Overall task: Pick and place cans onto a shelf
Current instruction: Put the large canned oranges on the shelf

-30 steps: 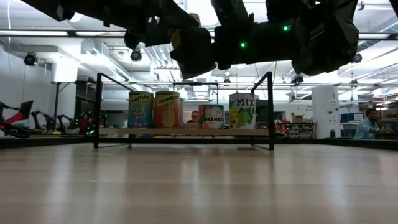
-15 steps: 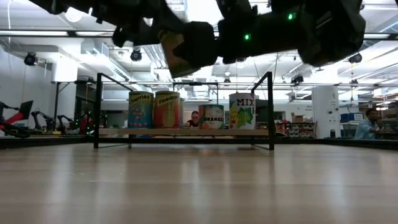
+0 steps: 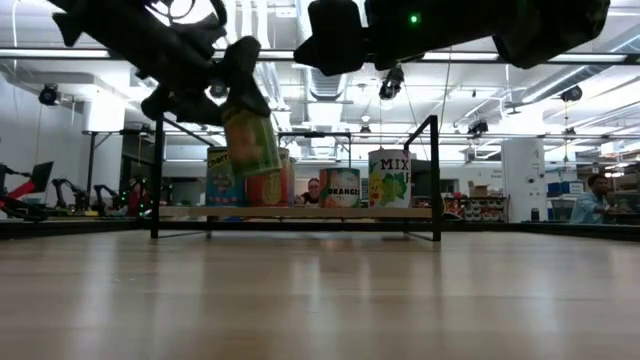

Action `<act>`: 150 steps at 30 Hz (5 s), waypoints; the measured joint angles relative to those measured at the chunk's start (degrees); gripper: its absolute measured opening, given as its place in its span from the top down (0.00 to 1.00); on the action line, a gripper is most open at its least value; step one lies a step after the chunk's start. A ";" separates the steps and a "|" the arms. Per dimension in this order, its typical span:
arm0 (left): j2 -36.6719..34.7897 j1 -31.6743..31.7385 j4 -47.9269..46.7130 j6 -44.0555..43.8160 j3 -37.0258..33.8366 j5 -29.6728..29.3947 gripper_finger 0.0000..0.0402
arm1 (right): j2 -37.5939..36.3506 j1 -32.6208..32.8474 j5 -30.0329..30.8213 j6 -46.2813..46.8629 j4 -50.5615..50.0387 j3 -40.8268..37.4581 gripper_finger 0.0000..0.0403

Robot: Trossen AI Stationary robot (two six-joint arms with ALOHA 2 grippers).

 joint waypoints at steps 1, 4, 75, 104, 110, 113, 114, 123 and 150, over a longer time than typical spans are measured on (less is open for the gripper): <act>0.42 0.50 0.23 -0.38 0.00 0.25 0.22 | -0.06 0.02 -0.06 -0.14 0.04 0.00 0.11; 1.87 1.95 0.20 -1.38 0.00 1.00 0.22 | -0.14 0.02 -0.01 -0.18 0.00 0.00 0.11; 3.65 4.71 4.61 5.21 0.00 2.84 0.11 | -0.06 -0.03 0.25 0.47 -1.38 -0.07 0.11; 3.33 6.47 -4.63 12.67 2.58 -0.07 0.19 | -4.01 -0.39 -21.66 10.66 -19.85 -0.07 0.12; 3.34 6.54 -4.58 12.59 2.58 -0.09 0.19 | -3.59 -5.57 -35.50 26.66 -37.21 1.44 0.22; 3.36 6.54 -4.55 12.54 2.60 -0.15 0.19 | -1.09 -8.23 -40.45 29.62 -35.87 2.07 0.34; 3.36 6.54 -4.56 12.53 2.61 -0.31 0.19 | 0.08 -8.91 -41.56 29.83 -34.70 2.47 0.39; 3.38 6.74 -4.55 12.60 2.65 -0.69 0.19 | 11.50 -10.24 -36.75 22.96 -33.15 13.27 0.84; 2.63 7.25 -16.39 14.43 9.17 -3.75 0.19 | 15.12 -13.13 -27.51 16.35 -39.35 18.67 0.98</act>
